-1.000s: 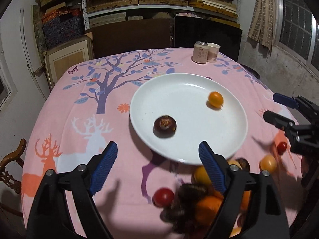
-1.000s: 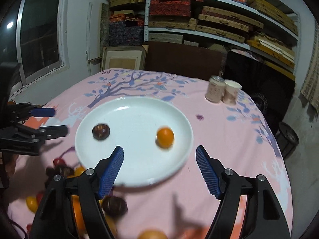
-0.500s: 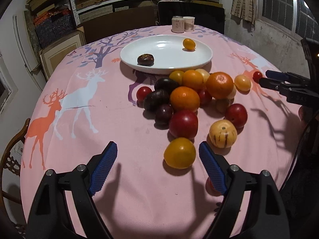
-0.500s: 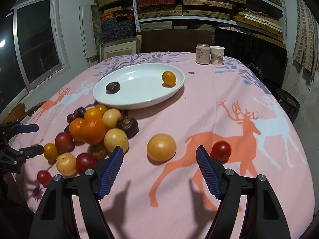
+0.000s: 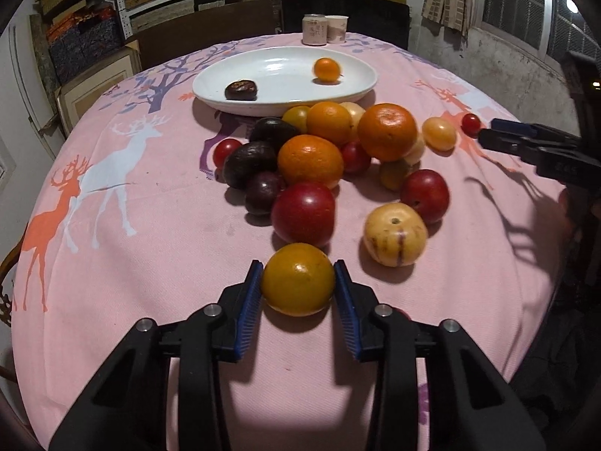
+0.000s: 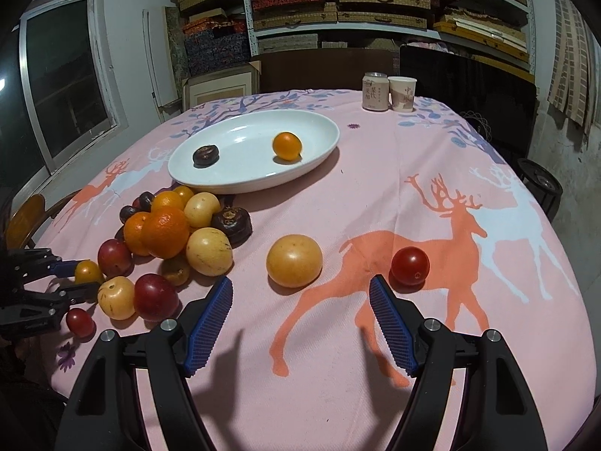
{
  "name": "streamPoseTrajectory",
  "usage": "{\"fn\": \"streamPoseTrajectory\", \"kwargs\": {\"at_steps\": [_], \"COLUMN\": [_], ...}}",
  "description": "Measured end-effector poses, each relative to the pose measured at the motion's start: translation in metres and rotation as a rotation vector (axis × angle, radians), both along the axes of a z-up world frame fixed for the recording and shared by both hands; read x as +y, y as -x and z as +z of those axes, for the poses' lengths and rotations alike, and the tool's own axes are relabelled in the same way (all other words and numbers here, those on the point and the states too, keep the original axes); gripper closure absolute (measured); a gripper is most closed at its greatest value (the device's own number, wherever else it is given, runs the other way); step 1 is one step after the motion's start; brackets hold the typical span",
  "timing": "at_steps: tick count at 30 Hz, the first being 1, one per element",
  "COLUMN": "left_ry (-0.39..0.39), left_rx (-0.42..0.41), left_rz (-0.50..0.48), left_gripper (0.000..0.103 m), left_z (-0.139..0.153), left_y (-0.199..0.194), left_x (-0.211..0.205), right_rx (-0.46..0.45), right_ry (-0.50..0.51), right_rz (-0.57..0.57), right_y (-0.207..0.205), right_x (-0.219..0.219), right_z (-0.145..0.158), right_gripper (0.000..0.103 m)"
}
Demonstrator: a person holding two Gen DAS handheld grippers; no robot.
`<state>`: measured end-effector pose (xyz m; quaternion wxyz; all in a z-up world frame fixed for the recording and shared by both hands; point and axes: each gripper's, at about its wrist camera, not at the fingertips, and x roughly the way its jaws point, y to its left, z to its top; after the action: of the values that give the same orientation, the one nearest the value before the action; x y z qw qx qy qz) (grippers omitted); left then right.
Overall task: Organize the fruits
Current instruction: 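Grasp a yellow tomato with the left tool while the right tool grasps a pale yellow round fruit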
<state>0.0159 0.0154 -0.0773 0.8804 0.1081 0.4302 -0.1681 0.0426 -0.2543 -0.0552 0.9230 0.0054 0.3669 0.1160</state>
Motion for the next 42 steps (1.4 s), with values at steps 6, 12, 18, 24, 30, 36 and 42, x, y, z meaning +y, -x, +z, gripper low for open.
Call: {"fn": "streamPoseTrajectory", "kwargs": {"at_steps": [6,12,18,24,30,36,42], "left_ry": [0.033,0.047,0.047,0.056,0.056,0.058,0.063], "left_rx": [-0.027,-0.038,-0.038,-0.033,-0.041,-0.044,-0.050], "left_rz": [0.017,0.041,0.056,0.060,0.064,0.065,0.074], "left_gripper": [0.066,0.066,0.066,0.066,0.066,0.066,0.066], "left_z": [0.013,0.020,0.016,0.015,0.016,0.017,0.021], "left_y": [0.005,0.005,0.007,0.008,0.010,0.010,0.008], "left_x": [0.005,0.011,0.014,0.016,0.018,0.019,0.022], "right_rx": [0.025,0.077,0.169,0.163,0.126,0.102,0.087], "right_ry": [0.033,0.094,0.068,0.027,0.039,0.025,-0.002], "right_rz": [0.011,0.047,0.054,0.047,0.051,0.046,0.035], "right_y": [-0.018,-0.044,-0.065,-0.063,-0.053,-0.043,-0.038], "right_x": [0.007,0.023,0.026,0.022,0.024,0.021,0.015], "right_z": [-0.008,-0.014,-0.025,-0.024,-0.018,-0.013,-0.008], "right_gripper": [0.027,0.043,0.044,0.060,0.060,0.060,0.060]}}
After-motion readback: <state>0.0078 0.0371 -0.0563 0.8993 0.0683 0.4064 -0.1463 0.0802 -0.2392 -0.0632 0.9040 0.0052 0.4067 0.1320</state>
